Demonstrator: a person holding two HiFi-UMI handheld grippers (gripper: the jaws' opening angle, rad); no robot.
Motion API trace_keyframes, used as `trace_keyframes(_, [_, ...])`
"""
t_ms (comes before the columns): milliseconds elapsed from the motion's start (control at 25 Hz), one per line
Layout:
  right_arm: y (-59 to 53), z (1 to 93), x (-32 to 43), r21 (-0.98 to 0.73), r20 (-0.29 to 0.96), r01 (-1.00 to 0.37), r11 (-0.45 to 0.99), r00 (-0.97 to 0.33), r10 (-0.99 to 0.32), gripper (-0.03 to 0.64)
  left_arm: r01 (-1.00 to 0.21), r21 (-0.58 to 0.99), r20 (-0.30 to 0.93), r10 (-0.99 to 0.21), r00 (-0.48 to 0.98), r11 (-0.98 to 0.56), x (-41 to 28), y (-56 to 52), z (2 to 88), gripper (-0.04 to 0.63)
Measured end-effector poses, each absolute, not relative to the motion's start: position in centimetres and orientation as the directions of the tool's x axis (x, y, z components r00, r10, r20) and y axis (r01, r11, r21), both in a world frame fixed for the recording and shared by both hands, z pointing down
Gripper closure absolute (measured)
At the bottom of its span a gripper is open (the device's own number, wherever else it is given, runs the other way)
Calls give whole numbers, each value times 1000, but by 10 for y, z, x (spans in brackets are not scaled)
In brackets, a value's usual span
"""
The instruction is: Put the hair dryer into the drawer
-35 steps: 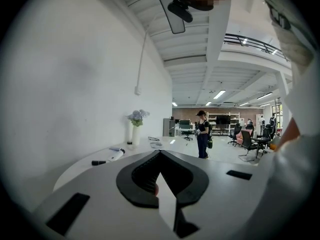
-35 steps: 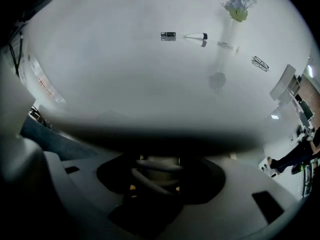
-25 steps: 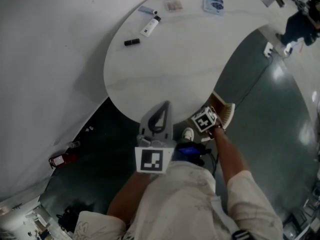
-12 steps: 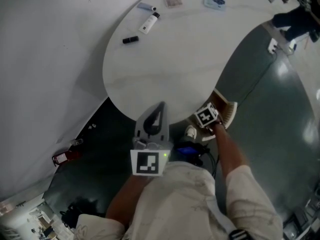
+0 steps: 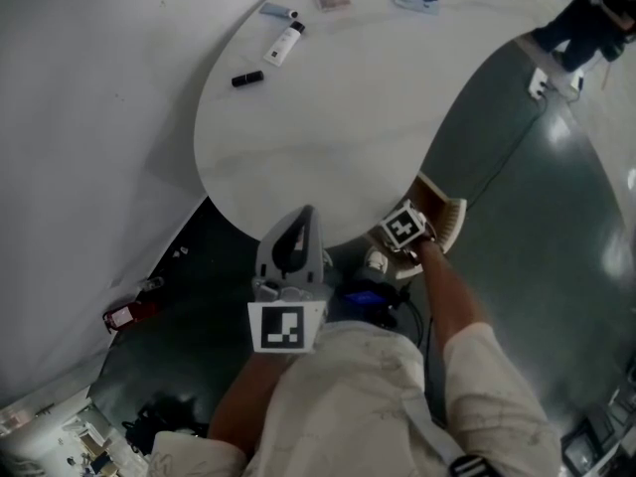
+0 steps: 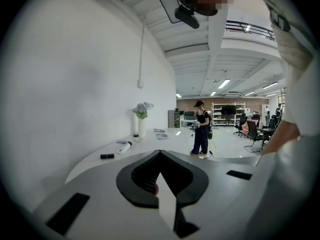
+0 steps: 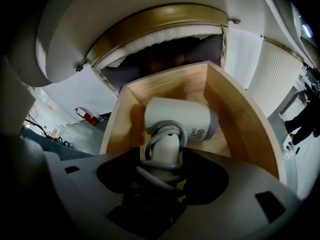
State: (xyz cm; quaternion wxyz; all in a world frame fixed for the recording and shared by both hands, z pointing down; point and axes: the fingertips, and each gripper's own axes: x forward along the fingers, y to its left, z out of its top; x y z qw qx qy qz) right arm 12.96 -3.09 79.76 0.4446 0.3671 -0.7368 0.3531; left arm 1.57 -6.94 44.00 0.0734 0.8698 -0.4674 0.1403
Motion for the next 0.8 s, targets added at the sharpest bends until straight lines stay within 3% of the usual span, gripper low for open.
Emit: trace_keyframes(800, [-25, 772, 140, -170, 922, -848, 501, -317, -223, 322, -819, 53, 274, -780, 562, -571, 24, -72, 437, 594])
